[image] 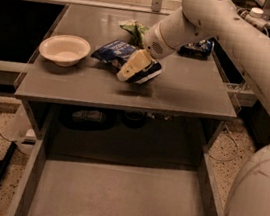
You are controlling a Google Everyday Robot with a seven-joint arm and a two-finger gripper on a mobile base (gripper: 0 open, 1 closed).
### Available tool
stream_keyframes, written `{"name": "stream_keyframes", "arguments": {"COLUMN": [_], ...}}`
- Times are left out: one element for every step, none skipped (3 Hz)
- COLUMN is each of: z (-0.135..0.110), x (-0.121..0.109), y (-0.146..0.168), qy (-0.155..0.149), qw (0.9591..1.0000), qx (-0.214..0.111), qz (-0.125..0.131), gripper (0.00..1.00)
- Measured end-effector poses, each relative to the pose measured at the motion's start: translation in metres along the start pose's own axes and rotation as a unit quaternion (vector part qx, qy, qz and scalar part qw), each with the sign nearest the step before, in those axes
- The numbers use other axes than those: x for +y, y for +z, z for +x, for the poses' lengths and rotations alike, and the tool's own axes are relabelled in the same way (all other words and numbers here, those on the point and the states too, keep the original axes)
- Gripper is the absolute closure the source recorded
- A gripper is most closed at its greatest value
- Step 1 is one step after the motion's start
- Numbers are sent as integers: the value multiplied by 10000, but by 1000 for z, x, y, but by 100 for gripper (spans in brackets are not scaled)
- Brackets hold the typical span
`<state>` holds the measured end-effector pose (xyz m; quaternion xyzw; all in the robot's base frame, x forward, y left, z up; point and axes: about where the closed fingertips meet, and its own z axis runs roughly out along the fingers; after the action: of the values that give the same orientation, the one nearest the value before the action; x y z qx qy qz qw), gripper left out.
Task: Place blue chip bag into top drawer
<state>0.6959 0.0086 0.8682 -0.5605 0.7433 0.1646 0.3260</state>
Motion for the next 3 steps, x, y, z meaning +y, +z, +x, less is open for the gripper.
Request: {"name": "stream_keyframes", "arguments": {"z": [2, 2, 2], "x": [0, 0, 0], "y": [2, 2, 2], "qy": [-30, -29, -29], "qw": [10000, 10000, 10000], "qx": [43, 42, 42], "qz": [4, 2, 2], "gripper": [0, 18, 42]}}
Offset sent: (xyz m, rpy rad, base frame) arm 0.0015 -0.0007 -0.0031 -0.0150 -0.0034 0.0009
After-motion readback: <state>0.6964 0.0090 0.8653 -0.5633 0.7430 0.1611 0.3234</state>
